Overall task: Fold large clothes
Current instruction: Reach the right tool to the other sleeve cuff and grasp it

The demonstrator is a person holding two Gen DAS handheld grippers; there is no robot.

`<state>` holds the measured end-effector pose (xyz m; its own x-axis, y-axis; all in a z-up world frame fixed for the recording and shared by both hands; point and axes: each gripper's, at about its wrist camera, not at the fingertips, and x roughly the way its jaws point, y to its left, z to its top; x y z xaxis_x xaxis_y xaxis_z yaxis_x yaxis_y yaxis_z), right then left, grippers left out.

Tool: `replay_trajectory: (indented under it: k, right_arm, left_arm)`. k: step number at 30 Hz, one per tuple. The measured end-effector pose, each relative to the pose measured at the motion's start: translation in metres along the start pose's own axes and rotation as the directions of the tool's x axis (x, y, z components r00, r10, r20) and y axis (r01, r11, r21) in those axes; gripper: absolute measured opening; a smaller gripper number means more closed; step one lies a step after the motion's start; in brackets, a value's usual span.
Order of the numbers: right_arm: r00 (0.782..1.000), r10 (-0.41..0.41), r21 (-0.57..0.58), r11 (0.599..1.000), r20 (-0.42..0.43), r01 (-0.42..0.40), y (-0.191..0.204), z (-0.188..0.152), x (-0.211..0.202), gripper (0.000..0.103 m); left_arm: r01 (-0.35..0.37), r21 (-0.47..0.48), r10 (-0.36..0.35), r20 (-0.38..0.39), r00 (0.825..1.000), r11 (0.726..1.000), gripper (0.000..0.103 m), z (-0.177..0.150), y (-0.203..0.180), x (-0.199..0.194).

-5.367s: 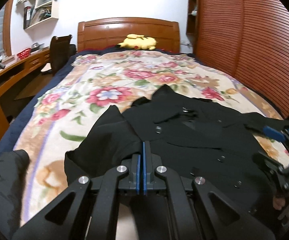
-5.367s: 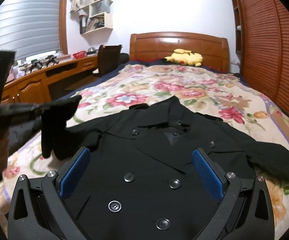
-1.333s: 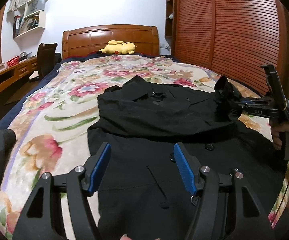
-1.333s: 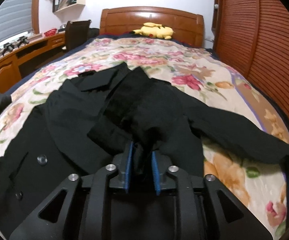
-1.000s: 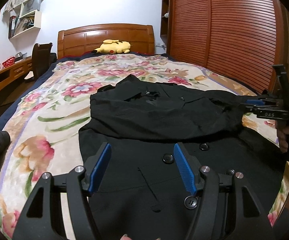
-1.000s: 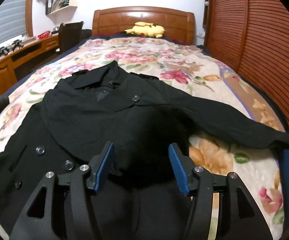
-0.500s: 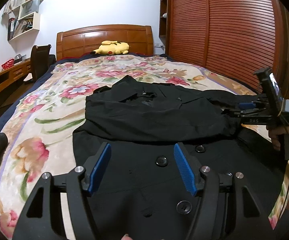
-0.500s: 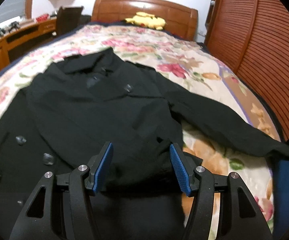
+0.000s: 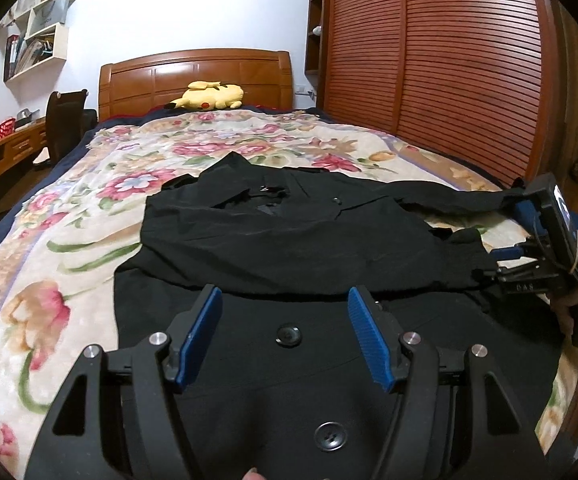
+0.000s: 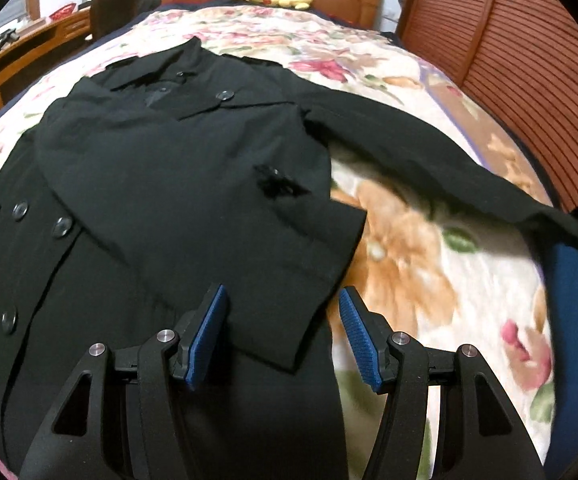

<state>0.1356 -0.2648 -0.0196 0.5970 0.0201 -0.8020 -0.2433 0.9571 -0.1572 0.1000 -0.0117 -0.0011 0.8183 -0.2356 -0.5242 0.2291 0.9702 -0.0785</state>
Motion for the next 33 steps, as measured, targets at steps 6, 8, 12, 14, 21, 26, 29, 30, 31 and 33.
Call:
replay_trajectory:
  k: [6,8,12,14,21,26,29,30,31,33]
  right_arm:
    - [0.998,0.026,0.013,1.0,0.065,-0.027,-0.007,-0.001,-0.026,0.06]
    - [0.995,0.022,0.018,1.0,0.097,-0.023,-0.013,0.002,-0.037,0.06]
    - [0.991,0.016,0.037,0.999,0.136,-0.022,-0.029,0.007,-0.049,0.069]
    - [0.987,0.0,0.049,0.999,0.158,-0.008,-0.042,0.011,-0.054,0.072]
    - [0.981,-0.075,0.09,0.994,0.177,0.06,-0.098,0.02,-0.057,0.073]
    - [0.973,-0.16,0.135,0.981,0.166,0.138,-0.154,0.031,-0.057,0.073]
    - [0.965,-0.218,0.173,0.966,0.146,0.192,-0.191,0.038,-0.059,0.073]
    - [0.962,-0.234,0.185,0.961,0.143,0.206,-0.202,0.04,-0.061,0.073]
    - [0.959,-0.246,0.2,0.956,0.14,0.216,-0.213,0.042,-0.063,0.073]
    - [0.954,-0.269,0.223,0.946,0.133,0.236,-0.231,0.045,-0.065,0.073]
  left_arm:
    - [0.009,0.017,-0.009,-0.003,1.0,1.0,0.065,0.002,-0.013,0.006]
    - [0.003,0.024,-0.003,-0.003,1.0,1.0,0.065,0.001,-0.016,0.007]
    - [0.005,0.024,-0.005,-0.003,1.0,1.0,0.065,0.001,-0.018,0.008]
    - [-0.001,0.03,0.001,-0.002,1.0,1.0,0.065,0.001,-0.019,0.009]
    - [-0.011,0.019,0.011,0.002,1.0,1.0,0.065,0.0,-0.023,0.013]
    - [-0.018,0.032,0.019,-0.002,1.0,0.999,0.065,-0.001,-0.031,0.018]
    - [-0.01,0.048,0.01,-0.009,1.0,0.999,0.065,-0.003,-0.038,0.02]
    - [-0.006,0.053,0.006,-0.01,1.0,0.999,0.065,-0.003,-0.04,0.021]
    - [-0.002,0.061,0.002,-0.011,1.0,0.998,0.065,-0.004,-0.042,0.021]
    - [0.011,0.073,-0.01,-0.012,1.0,0.997,0.065,-0.005,-0.047,0.021]
